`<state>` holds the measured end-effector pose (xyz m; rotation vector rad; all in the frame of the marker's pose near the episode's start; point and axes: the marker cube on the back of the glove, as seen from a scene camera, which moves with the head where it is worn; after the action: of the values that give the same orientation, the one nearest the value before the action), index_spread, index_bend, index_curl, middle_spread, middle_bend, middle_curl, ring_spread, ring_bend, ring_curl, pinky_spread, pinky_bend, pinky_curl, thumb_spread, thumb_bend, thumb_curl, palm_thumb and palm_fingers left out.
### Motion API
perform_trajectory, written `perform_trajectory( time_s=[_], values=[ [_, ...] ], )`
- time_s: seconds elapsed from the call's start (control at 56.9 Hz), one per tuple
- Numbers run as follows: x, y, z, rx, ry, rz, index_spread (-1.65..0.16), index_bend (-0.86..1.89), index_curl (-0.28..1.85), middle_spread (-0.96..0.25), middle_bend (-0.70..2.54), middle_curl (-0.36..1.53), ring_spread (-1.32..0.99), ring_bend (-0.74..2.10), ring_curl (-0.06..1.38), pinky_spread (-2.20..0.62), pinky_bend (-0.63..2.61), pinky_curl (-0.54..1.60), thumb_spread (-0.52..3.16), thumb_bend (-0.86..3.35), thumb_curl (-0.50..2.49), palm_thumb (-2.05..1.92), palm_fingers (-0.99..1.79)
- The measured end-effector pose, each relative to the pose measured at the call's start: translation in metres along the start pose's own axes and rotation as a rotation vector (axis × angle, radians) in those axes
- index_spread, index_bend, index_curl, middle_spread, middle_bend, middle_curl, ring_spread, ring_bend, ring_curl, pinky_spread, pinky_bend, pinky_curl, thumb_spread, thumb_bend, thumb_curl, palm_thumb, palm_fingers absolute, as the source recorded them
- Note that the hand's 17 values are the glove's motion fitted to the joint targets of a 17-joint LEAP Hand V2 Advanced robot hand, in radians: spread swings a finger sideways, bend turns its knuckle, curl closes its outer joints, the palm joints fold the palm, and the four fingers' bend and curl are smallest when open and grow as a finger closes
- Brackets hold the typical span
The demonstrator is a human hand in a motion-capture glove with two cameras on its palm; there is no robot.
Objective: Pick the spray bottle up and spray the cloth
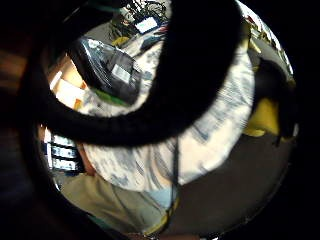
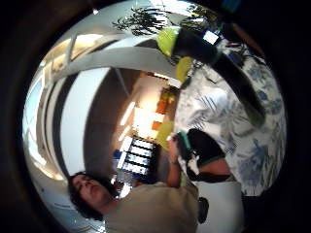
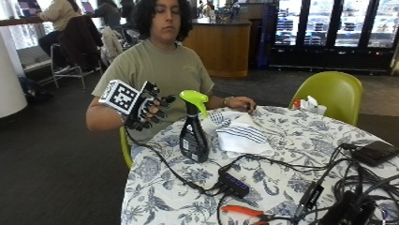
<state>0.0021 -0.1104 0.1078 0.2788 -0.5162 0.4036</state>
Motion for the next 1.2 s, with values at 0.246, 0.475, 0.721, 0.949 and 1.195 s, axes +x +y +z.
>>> perform_trajectory(
  time_s=[0.246,0.475,0.721,0.949,1.195],
  values=[
    [0.004,0.048,-0.033,-0.195,0.216,-0.11,-0.37,0.17,0.4,0.03,0.21,0.42,0.01,0.34,0.34,0.22,0.3,0.35,0.98,-0.04,0.45,0.59,0.24],
    [-0.006,0.081,-0.071,-0.183,0.359,-0.213,-0.38,0.18,0.37,0.03,0.2,0.39,0.0,0.32,0.32,0.18,0.17,0.32,1.01,-0.02,0.41,0.6,0.29],
    [-0.019,0.097,-0.094,-0.199,0.503,-0.256,-0.38,0.18,0.36,0.02,0.22,0.38,-0.02,0.32,0.32,0.15,0.15,0.28,1.03,-0.02,0.39,0.62,0.32],
    [-0.021,0.098,-0.092,-0.28,0.688,-0.276,-0.38,0.18,0.35,0.02,0.21,0.37,-0.03,0.35,0.33,0.13,0.15,0.25,1.05,-0.02,0.38,0.63,0.33],
    [-0.022,0.097,-0.09,-0.295,0.659,-0.248,-0.39,0.18,0.35,0.0,0.2,0.37,-0.04,0.36,0.33,0.13,0.15,0.24,1.06,-0.03,0.36,0.59,0.35]
  ],
)
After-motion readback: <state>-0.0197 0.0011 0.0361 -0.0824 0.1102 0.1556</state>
